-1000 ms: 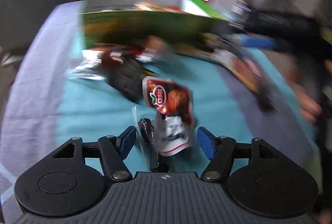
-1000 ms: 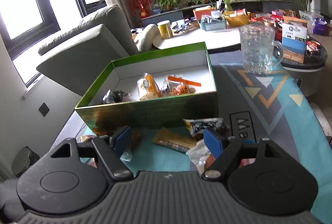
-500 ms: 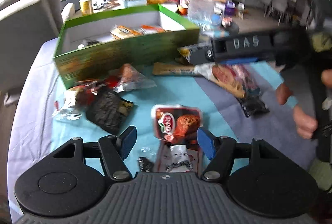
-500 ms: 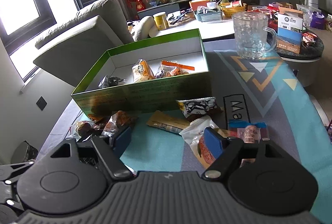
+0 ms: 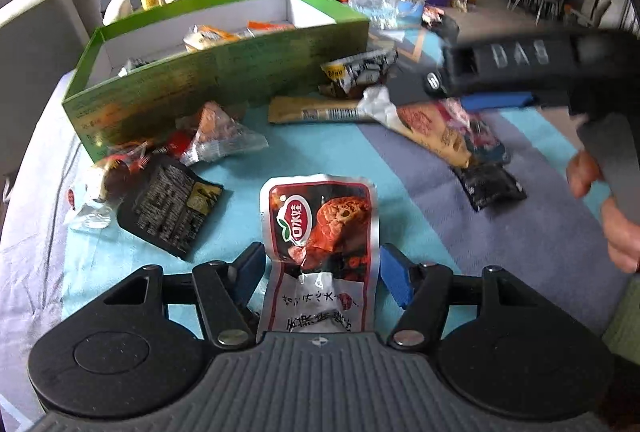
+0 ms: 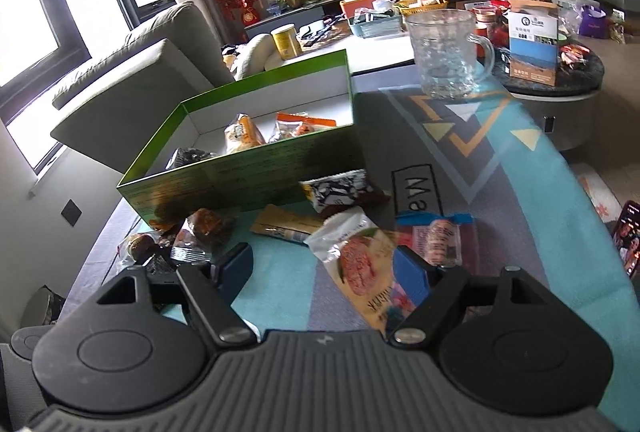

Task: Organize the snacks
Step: 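Grasp the pink-wrapped snack bar with the right tool while the left tool holds its packet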

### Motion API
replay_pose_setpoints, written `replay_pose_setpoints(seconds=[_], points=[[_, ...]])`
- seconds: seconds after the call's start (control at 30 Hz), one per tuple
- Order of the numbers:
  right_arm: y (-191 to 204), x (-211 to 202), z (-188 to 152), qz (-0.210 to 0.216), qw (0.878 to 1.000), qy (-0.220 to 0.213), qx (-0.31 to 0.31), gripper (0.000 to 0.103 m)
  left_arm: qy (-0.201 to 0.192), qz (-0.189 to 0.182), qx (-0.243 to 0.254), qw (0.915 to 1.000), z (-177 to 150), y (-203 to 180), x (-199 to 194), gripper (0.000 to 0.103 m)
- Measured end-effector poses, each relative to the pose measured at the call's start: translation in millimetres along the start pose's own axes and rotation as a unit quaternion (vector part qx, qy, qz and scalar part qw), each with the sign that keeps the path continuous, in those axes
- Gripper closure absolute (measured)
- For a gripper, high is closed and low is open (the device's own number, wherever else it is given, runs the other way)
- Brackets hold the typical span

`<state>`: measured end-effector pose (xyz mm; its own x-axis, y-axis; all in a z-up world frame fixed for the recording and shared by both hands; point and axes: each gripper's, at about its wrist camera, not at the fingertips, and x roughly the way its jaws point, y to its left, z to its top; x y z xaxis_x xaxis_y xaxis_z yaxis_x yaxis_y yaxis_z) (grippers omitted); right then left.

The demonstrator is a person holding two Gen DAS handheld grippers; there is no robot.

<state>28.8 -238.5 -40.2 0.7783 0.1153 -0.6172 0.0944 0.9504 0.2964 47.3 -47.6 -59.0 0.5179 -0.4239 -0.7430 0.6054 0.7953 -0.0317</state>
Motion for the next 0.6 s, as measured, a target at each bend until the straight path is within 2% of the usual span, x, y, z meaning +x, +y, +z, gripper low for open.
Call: replay_pose_setpoints(seconds=[0.13,0.33,0.47,0.6], points=[[0.6,-6.0,-11.0,0.017,1.000,-0.006,-0.022,0.059,-0.022,0.007,-0.013,0.9997,5.5,4.3,-5.2,0.044],[3.0,-26.0,-43.2,0.022,0.994,-0.025,-0.108,0.059,-0.044,0.026,-0.035,0.9981,7.6,15.3,-17.2,0.043],[-9.6,-36.7,-48.7,0.020,0.993,-0.038,-0.106,0.058,-0.049,0.032,-0.048,0.9971,7.8,21.4,-20.9,0.043],[-16.9,-32.5,-37.5,0.002,0.993,-0.050,-0.104,0.058,-0.051,0.029,-0.054,0.9968,9.2,23.3,-22.1,0.043]])
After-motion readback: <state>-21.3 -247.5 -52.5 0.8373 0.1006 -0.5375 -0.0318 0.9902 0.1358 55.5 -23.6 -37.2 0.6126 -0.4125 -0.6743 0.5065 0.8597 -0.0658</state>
